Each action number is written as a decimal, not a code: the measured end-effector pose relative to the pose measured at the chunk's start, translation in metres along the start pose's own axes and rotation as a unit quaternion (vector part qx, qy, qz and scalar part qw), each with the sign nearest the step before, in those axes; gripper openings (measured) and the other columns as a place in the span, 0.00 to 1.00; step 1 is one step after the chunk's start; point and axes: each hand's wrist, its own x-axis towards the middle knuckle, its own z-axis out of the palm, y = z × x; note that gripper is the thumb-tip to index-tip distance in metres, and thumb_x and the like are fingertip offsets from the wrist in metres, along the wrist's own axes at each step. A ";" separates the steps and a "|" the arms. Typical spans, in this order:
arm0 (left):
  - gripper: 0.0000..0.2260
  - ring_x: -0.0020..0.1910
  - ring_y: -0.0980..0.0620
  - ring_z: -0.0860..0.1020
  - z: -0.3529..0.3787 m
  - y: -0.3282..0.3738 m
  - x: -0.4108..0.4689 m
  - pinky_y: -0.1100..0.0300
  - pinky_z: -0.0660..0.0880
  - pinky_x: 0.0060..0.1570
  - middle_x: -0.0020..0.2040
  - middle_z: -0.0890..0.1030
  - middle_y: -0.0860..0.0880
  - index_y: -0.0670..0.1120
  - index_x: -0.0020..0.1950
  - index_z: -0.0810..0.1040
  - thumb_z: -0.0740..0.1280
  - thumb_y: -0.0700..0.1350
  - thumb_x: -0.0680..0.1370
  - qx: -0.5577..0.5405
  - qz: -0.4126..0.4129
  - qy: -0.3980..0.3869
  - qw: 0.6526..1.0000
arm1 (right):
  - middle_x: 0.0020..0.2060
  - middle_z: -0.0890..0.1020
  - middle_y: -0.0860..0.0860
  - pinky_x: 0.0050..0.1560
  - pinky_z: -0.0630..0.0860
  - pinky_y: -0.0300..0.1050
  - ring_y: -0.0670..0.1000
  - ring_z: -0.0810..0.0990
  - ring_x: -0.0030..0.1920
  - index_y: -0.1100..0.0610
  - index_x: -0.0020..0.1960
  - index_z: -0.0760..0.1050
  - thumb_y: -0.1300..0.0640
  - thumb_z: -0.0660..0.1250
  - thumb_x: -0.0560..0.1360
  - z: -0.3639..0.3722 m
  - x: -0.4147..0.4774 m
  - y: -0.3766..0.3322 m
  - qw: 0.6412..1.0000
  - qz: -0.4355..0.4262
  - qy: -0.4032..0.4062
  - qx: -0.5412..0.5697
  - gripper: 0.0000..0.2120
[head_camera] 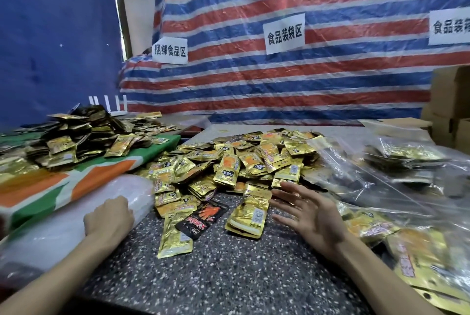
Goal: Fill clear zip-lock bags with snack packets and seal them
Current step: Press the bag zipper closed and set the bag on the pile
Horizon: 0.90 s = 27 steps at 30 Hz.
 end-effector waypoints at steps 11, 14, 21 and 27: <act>0.04 0.42 0.41 0.76 -0.031 -0.001 0.018 0.50 0.74 0.44 0.42 0.79 0.44 0.47 0.42 0.74 0.65 0.39 0.75 -0.122 -0.045 0.059 0.990 | 0.59 0.83 0.60 0.61 0.76 0.61 0.60 0.81 0.61 0.62 0.65 0.74 0.51 0.63 0.74 -0.001 -0.001 -0.002 0.999 -0.022 0.010 -0.031 0.23; 0.06 0.39 0.41 0.74 -0.038 -0.001 0.021 0.48 0.68 0.40 0.38 0.75 0.43 0.46 0.43 0.70 0.64 0.35 0.74 -0.146 -0.053 0.120 0.980 | 0.58 0.83 0.60 0.62 0.76 0.62 0.60 0.81 0.61 0.62 0.65 0.75 0.51 0.64 0.73 -0.001 -0.002 -0.002 0.999 -0.029 0.014 -0.033 0.23; 0.13 0.42 0.43 0.78 -0.047 0.008 0.015 0.52 0.69 0.42 0.41 0.81 0.46 0.46 0.47 0.79 0.79 0.47 0.70 -0.117 -0.045 0.062 0.990 | 0.58 0.83 0.61 0.64 0.74 0.64 0.61 0.81 0.61 0.63 0.64 0.76 0.51 0.63 0.75 -0.001 -0.002 -0.002 0.998 -0.043 0.025 -0.031 0.22; 0.15 0.41 0.43 0.78 -0.054 0.012 0.018 0.52 0.71 0.44 0.39 0.81 0.43 0.44 0.38 0.76 0.65 0.51 0.81 -0.117 -0.069 0.041 0.990 | 0.56 0.83 0.61 0.62 0.76 0.63 0.62 0.81 0.60 0.63 0.62 0.77 0.52 0.63 0.74 0.000 -0.002 -0.003 0.997 -0.050 0.032 -0.040 0.21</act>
